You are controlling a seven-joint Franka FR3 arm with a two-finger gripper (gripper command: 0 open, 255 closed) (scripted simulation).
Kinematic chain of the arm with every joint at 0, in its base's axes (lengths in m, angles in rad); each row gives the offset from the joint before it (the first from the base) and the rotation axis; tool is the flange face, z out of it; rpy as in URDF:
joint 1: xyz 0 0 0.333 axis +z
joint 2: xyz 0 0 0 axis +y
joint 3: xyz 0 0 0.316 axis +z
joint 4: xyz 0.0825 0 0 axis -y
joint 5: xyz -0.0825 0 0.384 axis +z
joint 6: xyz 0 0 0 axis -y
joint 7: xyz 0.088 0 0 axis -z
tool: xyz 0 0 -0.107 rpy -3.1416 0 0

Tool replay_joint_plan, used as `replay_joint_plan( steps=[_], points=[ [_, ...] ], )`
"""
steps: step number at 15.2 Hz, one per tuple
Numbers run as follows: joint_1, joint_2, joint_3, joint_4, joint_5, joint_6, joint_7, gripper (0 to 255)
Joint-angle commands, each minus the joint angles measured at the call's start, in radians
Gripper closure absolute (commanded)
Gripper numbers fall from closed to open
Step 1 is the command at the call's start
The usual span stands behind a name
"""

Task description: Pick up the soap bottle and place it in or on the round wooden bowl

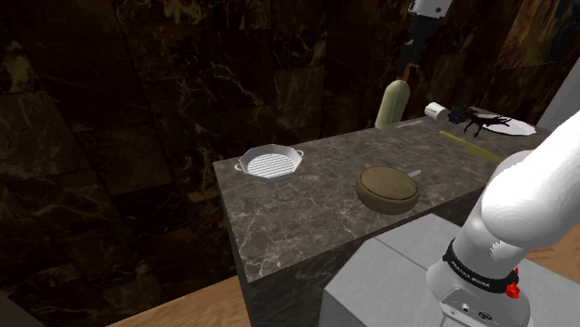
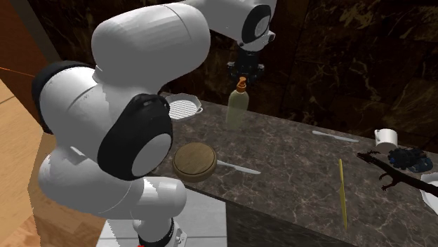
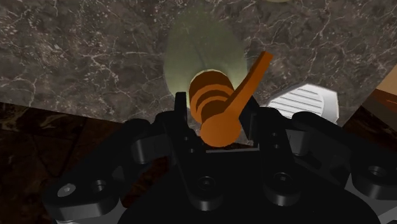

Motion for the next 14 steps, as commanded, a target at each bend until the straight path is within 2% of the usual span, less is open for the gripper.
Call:
replay_joint_plan(
  steps=[1,7,14],
  points=[
    [-0.008,-0.082,0.048,-0.053,-0.037,-0.018,0.054,255],
    [-0.036,-0.28,0.186,-0.162,-0.077,-0.101,0.187,255],
    [-0.055,-0.464,0.336,-0.233,-0.053,-0.22,0.32,255]
  ],
)
